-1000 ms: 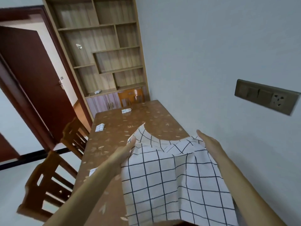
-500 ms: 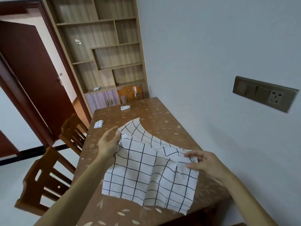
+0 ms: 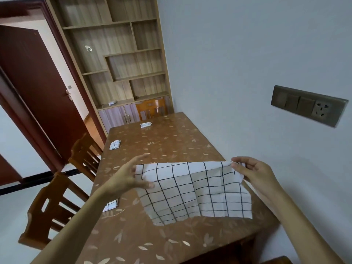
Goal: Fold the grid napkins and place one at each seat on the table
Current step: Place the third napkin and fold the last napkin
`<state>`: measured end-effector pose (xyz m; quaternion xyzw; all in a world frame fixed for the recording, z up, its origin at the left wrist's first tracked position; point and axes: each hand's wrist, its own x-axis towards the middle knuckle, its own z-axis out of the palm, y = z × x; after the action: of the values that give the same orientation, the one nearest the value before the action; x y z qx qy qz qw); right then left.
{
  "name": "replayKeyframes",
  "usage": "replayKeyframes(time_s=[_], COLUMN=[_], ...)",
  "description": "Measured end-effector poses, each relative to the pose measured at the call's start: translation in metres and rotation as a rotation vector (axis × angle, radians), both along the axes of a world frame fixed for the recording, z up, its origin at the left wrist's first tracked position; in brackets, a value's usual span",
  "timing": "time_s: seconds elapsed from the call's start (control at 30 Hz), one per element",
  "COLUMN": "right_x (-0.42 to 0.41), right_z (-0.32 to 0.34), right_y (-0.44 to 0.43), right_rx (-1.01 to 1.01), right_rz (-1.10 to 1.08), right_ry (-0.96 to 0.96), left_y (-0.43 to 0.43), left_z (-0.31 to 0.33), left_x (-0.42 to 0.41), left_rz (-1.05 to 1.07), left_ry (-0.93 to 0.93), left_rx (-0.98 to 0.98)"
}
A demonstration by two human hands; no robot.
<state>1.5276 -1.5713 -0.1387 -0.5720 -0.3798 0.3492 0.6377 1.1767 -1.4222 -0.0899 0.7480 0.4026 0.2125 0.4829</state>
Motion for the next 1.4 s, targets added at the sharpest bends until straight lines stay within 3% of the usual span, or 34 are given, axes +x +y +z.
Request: replayKeyframes(time_s=[0.07, 0.17, 0.43, 0.53, 0.6, 0.73, 0.8, 0.97, 1.1, 1.27, 1.4], right_x=[0.004, 0.008, 0.016, 0.012, 0.001, -0.026, -0.037, -0.063, -0.072, -0.053, -0.029], right_z=[0.002, 0.006, 0.009, 0.009, 0.017, 0.038, 0.044, 0.059, 0.070, 0.065, 0.041], right_y=[-0.001, -0.003, -0.003, 0.002, 0.003, 0.004, 0.008, 0.019, 0.022, 0.012, 0.009], right_rx=[0.027, 0.021, -0.091, -0.133, -0.107, 0.069, 0.121, 0.245, 0.358, 0.170, -0.010], right_rz=[0.015, 0.030, 0.055, 0.045, 0.007, 0.014, 0.053, 0.155, 0.106, -0.020, -0.037], right_ry=[0.016, 0.012, -0.336, -0.570, -0.719, -0.752, -0.790, -0.910, -0.929, -0.630, -0.366], left_y=[0.000, 0.003, 0.010, 0.010, 0.009, 0.000, -0.011, -0.041, -0.046, -0.035, -0.035], left_z=[-0.003, -0.011, -0.017, -0.024, -0.026, -0.032, -0.032, -0.020, -0.006, 0.008, 0.027], left_x=[-0.004, -0.006, -0.009, -0.007, -0.003, 0.016, 0.032, 0.078, 0.096, 0.090, 0.077], left_rz=[-0.062, 0.028, 0.278, 0.275, 0.243, 0.175, 0.109, -0.018, -0.023, 0.127, 0.174], left_ry=[0.070, 0.152, 0.297, 0.323, 0.435, 0.772, 0.699, 0.237, 0.076, -0.082, -0.256], left_rx=[-0.019, 0.136, 0.632, 0.687, 0.709, 0.619, 0.632, 0.577, 0.636, 0.437, 0.067])
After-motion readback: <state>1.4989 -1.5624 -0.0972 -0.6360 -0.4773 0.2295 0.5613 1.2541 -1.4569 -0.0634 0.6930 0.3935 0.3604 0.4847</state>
